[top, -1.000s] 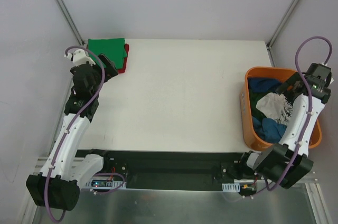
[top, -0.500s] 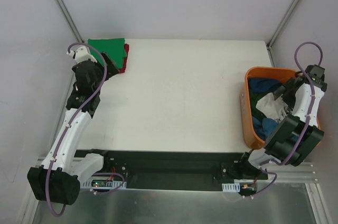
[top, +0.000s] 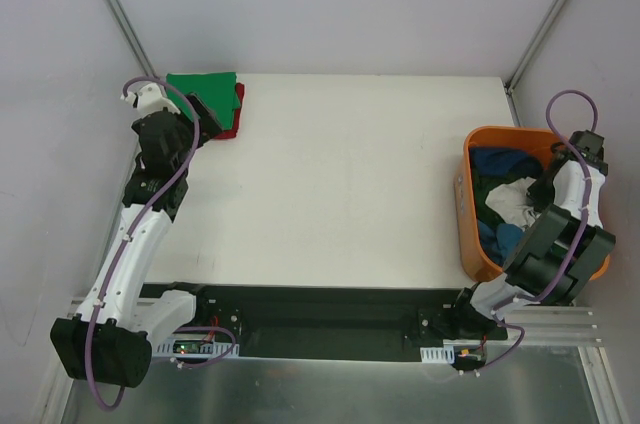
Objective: Fold and stack the t-shirts
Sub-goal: Grab crumpled tshirt from bin with the right arm
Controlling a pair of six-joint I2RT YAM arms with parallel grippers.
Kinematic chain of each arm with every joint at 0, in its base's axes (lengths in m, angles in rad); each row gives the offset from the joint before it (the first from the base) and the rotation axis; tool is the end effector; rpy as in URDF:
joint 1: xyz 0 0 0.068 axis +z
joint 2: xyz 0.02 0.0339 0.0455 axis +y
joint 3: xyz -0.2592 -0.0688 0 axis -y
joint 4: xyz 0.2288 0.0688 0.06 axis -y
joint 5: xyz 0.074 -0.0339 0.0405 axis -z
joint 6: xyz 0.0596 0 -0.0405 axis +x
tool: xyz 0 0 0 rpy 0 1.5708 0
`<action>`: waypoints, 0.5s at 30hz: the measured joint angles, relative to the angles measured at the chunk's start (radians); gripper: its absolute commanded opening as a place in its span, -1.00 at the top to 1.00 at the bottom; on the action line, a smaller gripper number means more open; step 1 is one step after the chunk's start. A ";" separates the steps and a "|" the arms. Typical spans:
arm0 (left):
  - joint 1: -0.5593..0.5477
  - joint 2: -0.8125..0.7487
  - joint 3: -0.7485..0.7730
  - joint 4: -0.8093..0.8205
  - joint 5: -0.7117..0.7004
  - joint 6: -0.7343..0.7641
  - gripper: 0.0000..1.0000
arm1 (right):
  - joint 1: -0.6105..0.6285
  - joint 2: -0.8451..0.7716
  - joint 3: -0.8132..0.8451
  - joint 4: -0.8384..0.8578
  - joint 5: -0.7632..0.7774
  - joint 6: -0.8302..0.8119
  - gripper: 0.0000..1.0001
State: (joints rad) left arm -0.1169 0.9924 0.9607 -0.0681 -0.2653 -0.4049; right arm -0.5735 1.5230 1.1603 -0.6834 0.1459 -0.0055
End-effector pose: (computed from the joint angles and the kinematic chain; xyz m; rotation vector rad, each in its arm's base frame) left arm 0.2399 -0.0124 0.3702 -0.4360 1.6121 -0.1732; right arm 0.2552 -0.1752 0.2322 0.7934 2.5322 -0.3892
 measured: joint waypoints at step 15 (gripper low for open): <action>0.000 -0.033 0.000 -0.002 -0.026 0.000 -0.98 | 0.002 -0.319 0.063 -0.002 -0.034 -0.013 0.99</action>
State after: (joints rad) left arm -0.1165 0.9592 0.9607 -0.0696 -0.2913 -0.4053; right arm -0.5716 1.2037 1.2232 -0.6849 0.1116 -0.0185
